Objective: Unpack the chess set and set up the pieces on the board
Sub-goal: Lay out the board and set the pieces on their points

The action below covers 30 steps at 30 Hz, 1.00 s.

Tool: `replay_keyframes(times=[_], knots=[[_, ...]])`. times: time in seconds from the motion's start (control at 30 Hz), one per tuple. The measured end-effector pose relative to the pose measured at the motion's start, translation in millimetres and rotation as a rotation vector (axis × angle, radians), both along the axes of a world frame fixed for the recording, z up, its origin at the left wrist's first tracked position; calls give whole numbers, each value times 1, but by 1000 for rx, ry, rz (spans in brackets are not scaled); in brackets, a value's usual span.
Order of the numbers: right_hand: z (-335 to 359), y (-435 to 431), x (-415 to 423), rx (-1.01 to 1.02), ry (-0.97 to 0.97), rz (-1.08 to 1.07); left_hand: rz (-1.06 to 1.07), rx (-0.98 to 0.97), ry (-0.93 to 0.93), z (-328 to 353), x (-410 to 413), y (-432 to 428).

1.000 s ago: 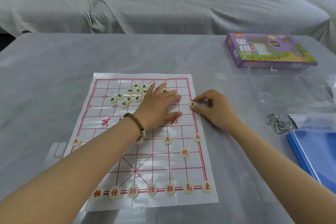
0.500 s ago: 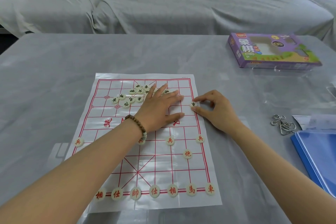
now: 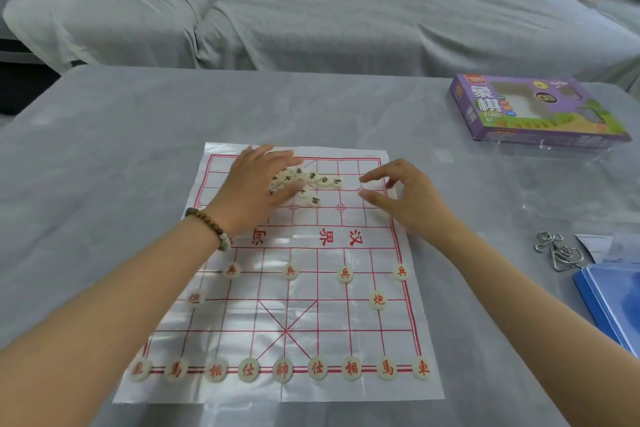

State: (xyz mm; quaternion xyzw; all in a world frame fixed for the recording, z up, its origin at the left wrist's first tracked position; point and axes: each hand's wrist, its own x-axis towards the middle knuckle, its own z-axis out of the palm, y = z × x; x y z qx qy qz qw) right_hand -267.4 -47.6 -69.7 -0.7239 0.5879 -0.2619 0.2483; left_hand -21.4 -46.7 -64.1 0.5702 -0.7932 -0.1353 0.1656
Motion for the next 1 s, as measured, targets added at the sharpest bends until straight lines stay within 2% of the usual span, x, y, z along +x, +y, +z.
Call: replay_keyframes(times=[0.17,0.27,0.53,1.0], knots=[[6,-20,47,12,10,132,95,99,-23,-6,47,3],[5,-35,67,23,91,169,91,134,-11,-12,53,5],[13,-59,91,87,274,244,55,88,34,-22,47,-1],[3,-67,98,89,218,77,61,76,66,-20,44,-1]])
